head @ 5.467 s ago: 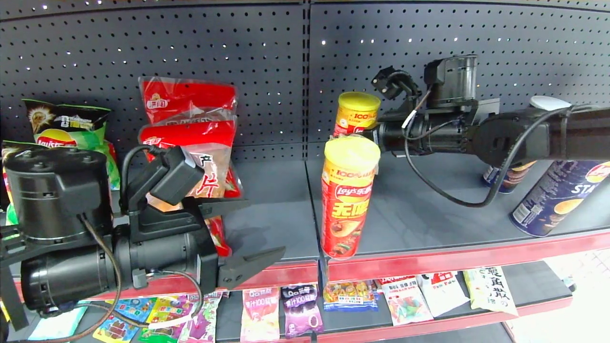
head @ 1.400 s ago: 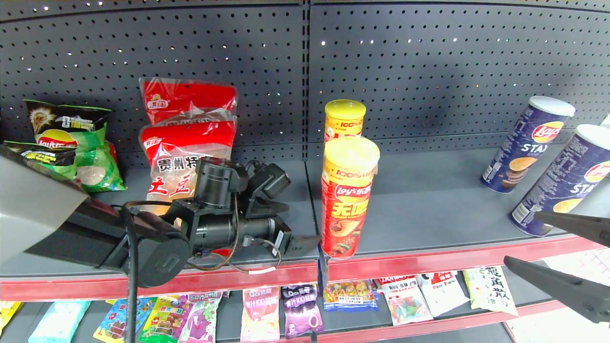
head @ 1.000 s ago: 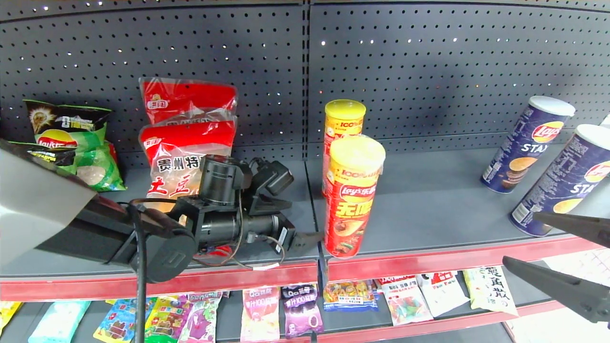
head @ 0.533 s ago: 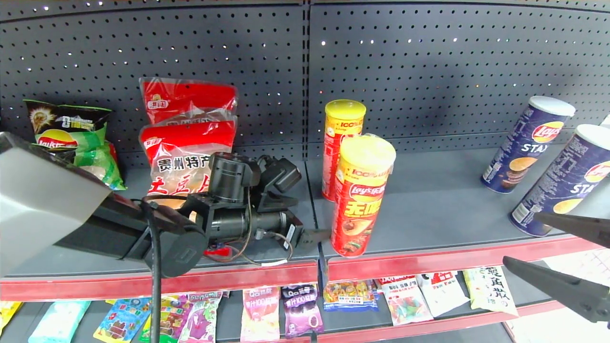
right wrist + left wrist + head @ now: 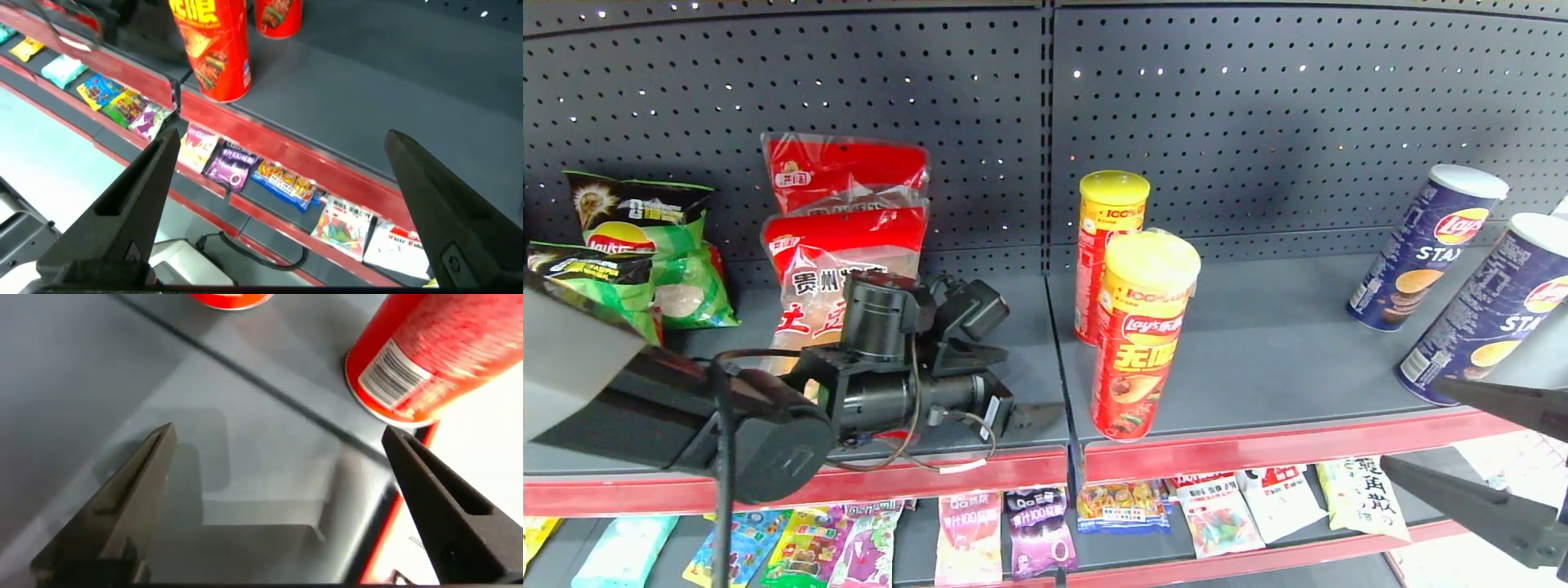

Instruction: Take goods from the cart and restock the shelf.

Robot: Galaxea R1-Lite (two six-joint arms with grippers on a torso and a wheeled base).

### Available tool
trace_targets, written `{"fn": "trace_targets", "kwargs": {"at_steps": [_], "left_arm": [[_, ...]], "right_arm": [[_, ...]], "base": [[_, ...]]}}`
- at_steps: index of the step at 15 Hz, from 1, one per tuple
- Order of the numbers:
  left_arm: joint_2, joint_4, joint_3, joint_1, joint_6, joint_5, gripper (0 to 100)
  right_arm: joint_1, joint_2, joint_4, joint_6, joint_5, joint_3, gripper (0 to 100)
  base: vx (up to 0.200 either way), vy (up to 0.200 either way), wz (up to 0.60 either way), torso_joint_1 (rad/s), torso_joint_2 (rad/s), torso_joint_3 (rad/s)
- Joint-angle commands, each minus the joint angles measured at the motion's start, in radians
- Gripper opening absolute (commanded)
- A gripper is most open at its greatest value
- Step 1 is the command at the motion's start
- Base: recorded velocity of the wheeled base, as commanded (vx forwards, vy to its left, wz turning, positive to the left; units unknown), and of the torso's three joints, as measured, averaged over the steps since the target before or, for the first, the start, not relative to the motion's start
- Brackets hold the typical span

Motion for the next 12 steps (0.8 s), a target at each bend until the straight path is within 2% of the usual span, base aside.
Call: {"fn": "trace_targets", "kwargs": {"at_steps": [1, 3, 5, 6, 8, 9, 11, 12], "left_arm": [[-0.237, -0.002, 0.147, 0.015, -0.036, 0.051, 100], [-0.435, 0.042, 0.274, -0.003, -0.076, 0.148, 100], [-0.617, 0.162, 0.362, -0.003, -0.086, 0.243, 100], [-0.711, 0.236, 0.392, -0.003, -0.112, 0.286, 100], [-0.876, 0.366, 0.423, -0.002, -0.181, 0.381, 100], [-0.991, 0.483, 0.435, 0.003, -0.224, 0.467, 100], [-1.175, 0.674, 0.441, 0.018, -0.264, 0.602, 100], [-1.237, 0.736, 0.44, 0.037, -0.27, 0.637, 100]], "right_arm": [[0.003, -0.007, -0.003, -0.001, 0.001, 0.024, 100], [0.002, -0.044, -0.003, 0.001, -0.002, 0.06, 100], [0.002, -0.155, -0.001, 0.001, -0.003, 0.157, 100], [-0.001, -0.238, 0.0, 0.001, -0.005, 0.223, 100], [-0.03, -0.382, 0.025, 0.001, -0.058, 0.306, 100], [-0.075, -0.455, 0.081, 0.011, -0.121, 0.313, 100], [-0.155, -0.555, 0.187, 0.05, -0.19, 0.307, 100], [-0.179, -0.586, 0.215, 0.051, -0.204, 0.309, 100]], "base": [[0.0, 0.0, 0.0, 0.0, 0.0, 0.0], [0.0, 0.0, 0.0, 0.0, 0.0, 0.0], [0.0, 0.0, 0.0, 0.0, 0.0, 0.0], [0.0, 0.0, 0.0, 0.0, 0.0, 0.0], [0.0, 0.0, 0.0, 0.0, 0.0, 0.0], [0.0, 0.0, 0.0, 0.0, 0.0, 0.0], [0.0, 0.0, 0.0, 0.0, 0.0, 0.0], [0.0, 0.0, 0.0, 0.0, 0.0, 0.0]]}}
